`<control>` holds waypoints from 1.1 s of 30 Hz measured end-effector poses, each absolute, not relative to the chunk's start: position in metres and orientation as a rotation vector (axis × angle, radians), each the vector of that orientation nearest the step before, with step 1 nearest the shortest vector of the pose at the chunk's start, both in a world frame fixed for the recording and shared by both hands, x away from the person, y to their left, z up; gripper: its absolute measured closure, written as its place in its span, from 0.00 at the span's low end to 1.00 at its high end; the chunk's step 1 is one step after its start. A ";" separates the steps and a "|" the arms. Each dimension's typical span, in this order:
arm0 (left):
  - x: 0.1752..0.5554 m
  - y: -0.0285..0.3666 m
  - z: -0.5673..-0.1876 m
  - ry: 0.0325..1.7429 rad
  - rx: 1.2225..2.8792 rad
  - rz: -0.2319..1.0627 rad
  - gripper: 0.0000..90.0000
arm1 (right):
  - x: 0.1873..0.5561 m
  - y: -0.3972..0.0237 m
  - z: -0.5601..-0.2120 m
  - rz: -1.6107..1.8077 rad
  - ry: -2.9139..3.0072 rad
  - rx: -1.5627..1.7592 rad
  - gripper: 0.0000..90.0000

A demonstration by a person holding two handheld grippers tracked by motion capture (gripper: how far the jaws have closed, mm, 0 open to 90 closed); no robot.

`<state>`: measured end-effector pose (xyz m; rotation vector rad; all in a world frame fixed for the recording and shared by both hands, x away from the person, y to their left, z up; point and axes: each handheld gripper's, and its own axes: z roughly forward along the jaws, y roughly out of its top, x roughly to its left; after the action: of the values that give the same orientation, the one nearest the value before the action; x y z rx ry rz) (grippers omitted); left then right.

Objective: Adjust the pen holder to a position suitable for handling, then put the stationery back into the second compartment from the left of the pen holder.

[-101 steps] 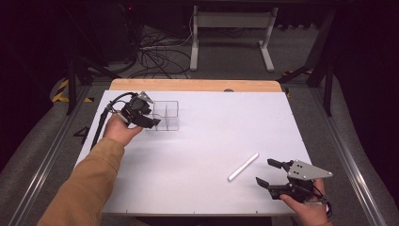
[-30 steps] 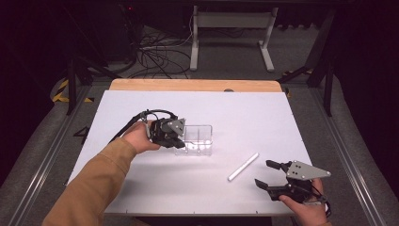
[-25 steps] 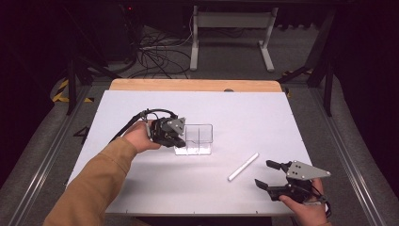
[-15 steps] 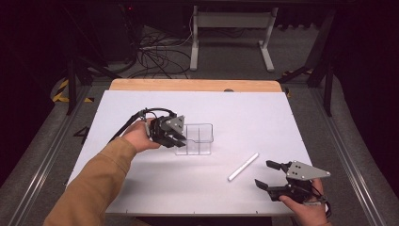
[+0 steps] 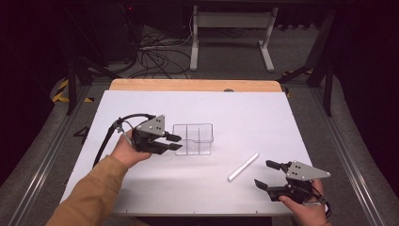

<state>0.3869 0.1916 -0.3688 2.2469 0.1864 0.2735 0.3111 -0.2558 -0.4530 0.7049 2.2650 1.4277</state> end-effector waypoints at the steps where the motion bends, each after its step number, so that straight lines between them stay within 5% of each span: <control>1: 0.382 0.192 -0.370 0.195 2.218 0.283 0.73 | 0.311 -0.255 -0.453 1.427 2.266 0.707 0.25; 19: 0.361 0.160 -0.373 0.520 2.051 0.200 0.37 | 0.311 -0.256 -0.453 1.416 2.239 0.724 0.21; 33: 0.363 0.130 -0.375 0.568 2.038 0.159 0.32 | 0.311 -0.257 -0.452 1.428 2.231 0.728 0.20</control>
<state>0.3625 0.1302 -0.3752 2.0381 0.5682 0.1589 0.3108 -0.2575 -0.4523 0.7283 2.2314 1.4278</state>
